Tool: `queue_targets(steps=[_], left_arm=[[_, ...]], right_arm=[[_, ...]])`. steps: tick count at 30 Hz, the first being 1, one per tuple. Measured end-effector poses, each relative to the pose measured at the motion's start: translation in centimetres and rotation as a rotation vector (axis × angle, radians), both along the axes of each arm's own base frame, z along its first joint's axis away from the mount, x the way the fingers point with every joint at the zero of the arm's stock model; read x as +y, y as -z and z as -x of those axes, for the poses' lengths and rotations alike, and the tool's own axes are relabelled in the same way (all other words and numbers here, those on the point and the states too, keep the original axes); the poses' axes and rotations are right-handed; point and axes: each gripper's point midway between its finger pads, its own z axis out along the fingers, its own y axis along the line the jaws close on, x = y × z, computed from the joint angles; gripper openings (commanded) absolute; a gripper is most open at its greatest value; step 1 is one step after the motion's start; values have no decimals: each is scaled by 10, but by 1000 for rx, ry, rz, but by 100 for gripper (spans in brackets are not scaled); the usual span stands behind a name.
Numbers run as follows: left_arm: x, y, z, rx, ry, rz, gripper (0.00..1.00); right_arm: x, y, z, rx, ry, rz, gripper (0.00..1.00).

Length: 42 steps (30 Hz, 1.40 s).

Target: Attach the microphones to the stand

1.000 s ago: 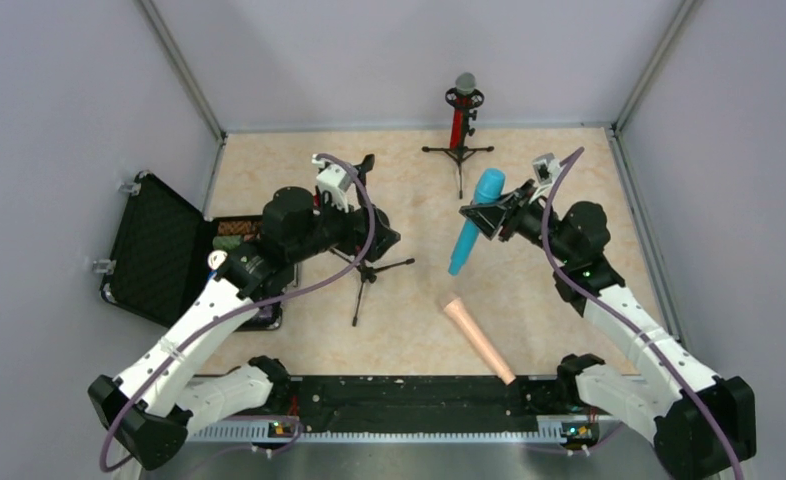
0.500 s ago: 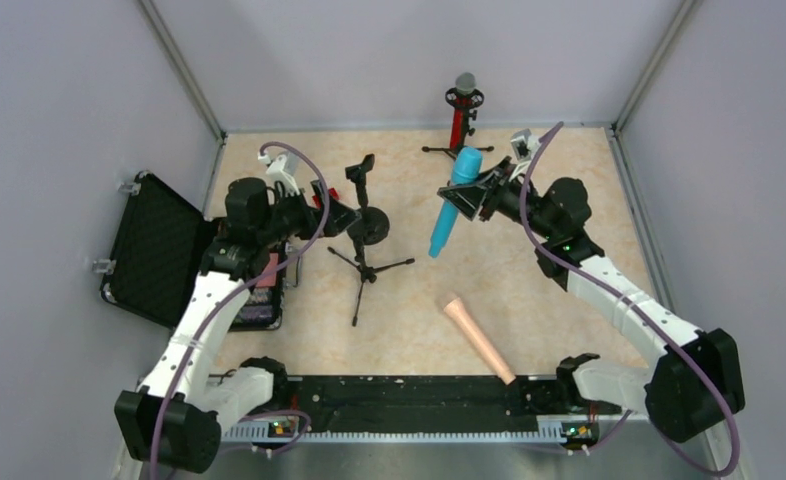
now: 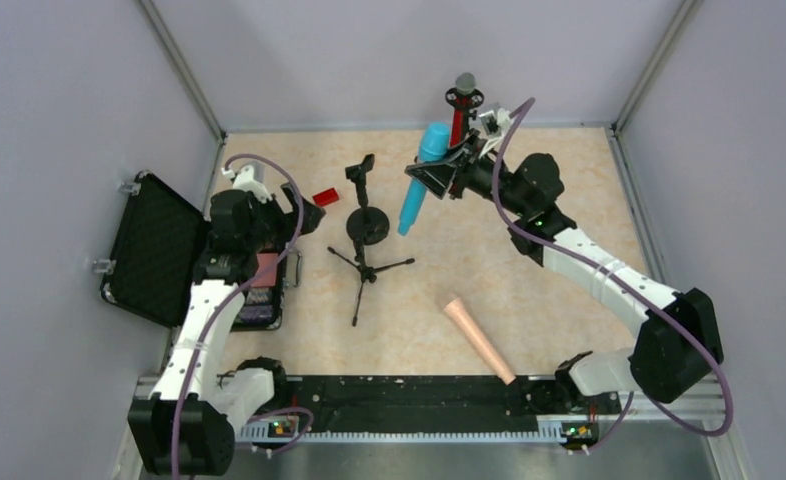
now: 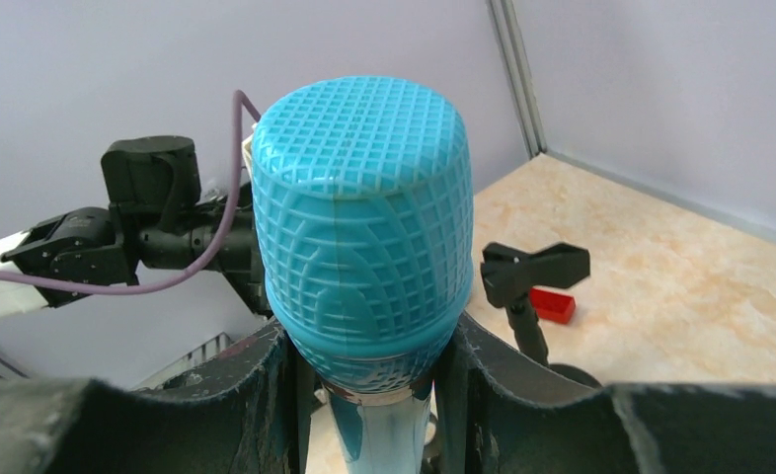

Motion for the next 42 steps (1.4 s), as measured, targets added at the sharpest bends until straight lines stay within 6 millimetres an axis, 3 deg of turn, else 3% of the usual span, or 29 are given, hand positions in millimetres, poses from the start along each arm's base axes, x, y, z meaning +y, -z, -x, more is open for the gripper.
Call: queue_targets(steps=[4,13,23,42], left_arm=[[21,0,-6,-1,-72,-5,98],[28,12,-4,17,-93,-6,98],[29,10,-4,10,-94,-5,98],[31,10,-5,9,-95,1,97]], right_arm=[[20,-2,-2,-24,-6,5,0],[48,12,-16,-35,28,62,0],[55,23,-42,-16,92,97,0],[58,21,-33,-60,91,99,0]])
